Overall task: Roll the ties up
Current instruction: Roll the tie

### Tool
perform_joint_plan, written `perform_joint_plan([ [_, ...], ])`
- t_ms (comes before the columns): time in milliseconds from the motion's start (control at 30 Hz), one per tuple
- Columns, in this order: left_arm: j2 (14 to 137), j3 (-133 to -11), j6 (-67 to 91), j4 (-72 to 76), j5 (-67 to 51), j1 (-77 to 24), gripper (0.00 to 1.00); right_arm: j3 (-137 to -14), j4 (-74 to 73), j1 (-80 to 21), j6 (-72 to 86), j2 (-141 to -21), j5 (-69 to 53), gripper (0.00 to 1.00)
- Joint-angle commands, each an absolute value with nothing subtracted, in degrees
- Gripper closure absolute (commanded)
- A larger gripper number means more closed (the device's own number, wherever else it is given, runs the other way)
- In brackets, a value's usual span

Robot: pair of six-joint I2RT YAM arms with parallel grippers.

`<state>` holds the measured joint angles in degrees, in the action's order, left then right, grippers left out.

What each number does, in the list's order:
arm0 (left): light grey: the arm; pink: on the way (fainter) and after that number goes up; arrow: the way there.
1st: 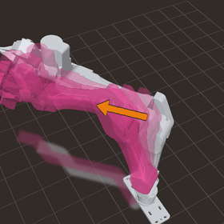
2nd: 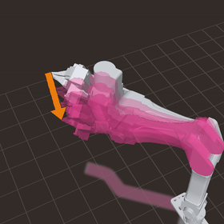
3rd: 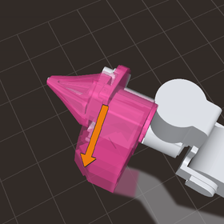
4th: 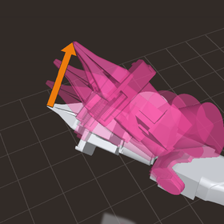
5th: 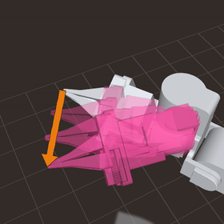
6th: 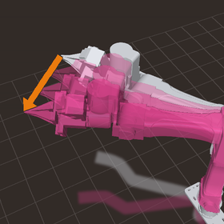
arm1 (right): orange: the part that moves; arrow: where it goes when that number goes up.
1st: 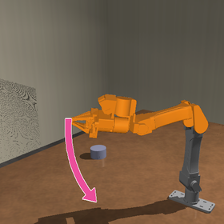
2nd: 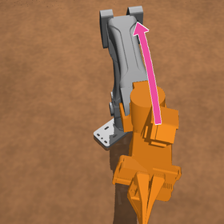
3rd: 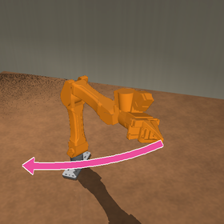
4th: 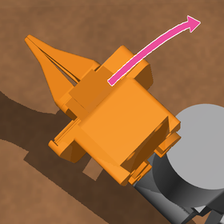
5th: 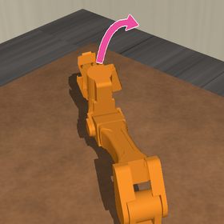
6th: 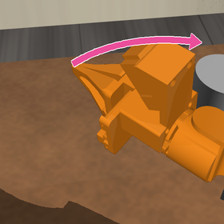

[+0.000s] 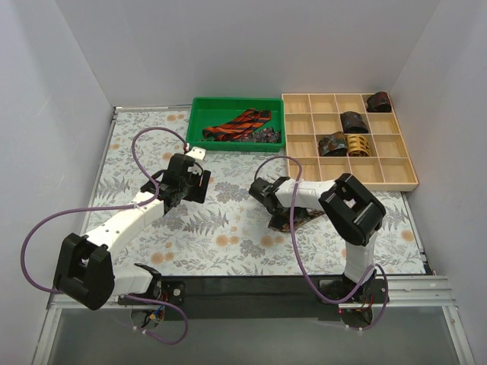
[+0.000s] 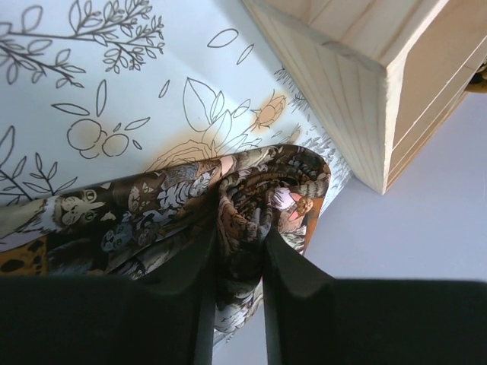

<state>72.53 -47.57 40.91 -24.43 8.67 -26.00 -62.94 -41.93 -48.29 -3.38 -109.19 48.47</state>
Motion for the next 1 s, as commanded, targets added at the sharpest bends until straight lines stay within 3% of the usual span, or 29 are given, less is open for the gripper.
perform_joint_plan([
  [0,71.5,-47.2,40.5,-24.3,9.6,-25.8,0.41,-62.0,-38.3,-48.6,-1.4,-107.5,38.0,0.73],
  [133,71.4,-47.3,40.9,-24.3,9.4,-25.8,0.41,-63.0,-38.3,-48.7,-1.8,-105.1,34.6,0.68],
  [267,71.1,-48.1,42.1,-24.2,4.9,-25.8,0.41,-64.5,-39.1,-48.7,-2.2,-101.8,31.5,0.57],
  [400,70.1,-48.1,46.3,-24.2,1.2,-27.6,0.40,-65.1,-39.6,-48.8,-2.5,-99.3,29.4,0.54],
  [600,70.9,-48.8,54.1,-23.6,1.5,-38.7,0.40,-64.3,-39.3,-48.8,-1.7,-91.9,24.8,0.50],
  [733,76.9,-52.0,57.7,-21.4,1.2,-47.8,0.42,-64.0,-38.5,-47.6,-1.0,-85.0,23.1,0.40],
  [967,92.9,-62.7,56.8,-20.9,3.8,-57.0,0.51,-58.6,-33.8,-33.0,2.9,-76.0,12.7,0.25],
])
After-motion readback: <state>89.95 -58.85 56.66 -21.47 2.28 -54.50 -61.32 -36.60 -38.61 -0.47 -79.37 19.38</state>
